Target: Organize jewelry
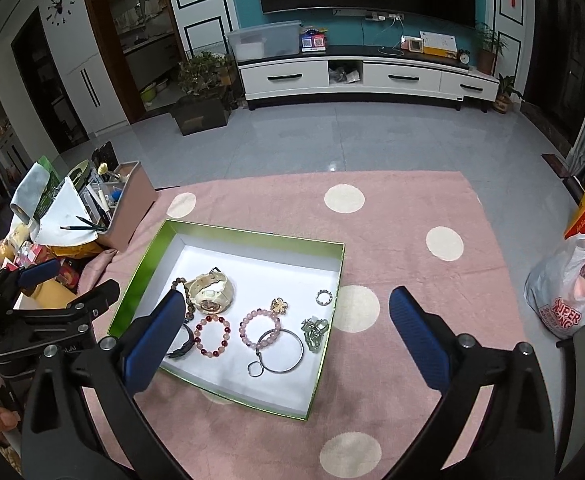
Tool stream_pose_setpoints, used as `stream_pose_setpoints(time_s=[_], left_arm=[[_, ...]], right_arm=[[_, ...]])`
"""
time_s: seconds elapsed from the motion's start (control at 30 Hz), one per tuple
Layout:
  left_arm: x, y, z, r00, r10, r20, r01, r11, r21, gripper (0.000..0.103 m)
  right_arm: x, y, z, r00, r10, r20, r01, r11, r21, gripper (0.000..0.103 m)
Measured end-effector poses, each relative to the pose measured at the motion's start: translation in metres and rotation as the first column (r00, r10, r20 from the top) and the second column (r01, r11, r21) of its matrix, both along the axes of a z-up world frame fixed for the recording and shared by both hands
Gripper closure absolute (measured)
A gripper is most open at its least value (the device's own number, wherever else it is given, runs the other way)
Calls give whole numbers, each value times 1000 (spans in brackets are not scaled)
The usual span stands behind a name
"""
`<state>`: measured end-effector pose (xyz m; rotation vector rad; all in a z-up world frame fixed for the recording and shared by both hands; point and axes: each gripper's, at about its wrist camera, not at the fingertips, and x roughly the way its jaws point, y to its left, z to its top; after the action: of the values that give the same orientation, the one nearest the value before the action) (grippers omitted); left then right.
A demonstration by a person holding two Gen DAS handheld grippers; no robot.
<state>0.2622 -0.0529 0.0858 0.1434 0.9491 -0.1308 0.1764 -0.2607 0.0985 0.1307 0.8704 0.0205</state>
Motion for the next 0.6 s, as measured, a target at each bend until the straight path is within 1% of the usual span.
stream_pose_setpoints(time_s=[0.1, 0.2, 0.6], left_arm=[[-2, -1, 6, 1000, 0, 5, 0, 1000, -7, 2], [-3, -3, 10, 1000, -5, 5, 5, 1000, -14, 2], [-1, -5, 13, 1000, 1, 9, 0, 1000, -9, 2]], right_arm=[[-1, 1, 6, 1000, 6, 9, -6, 1000, -15, 1], [-1, 1, 8, 1000, 4, 13, -4, 1000, -10, 1], [2, -1, 2, 1000, 0, 3, 0, 1000, -6, 1]])
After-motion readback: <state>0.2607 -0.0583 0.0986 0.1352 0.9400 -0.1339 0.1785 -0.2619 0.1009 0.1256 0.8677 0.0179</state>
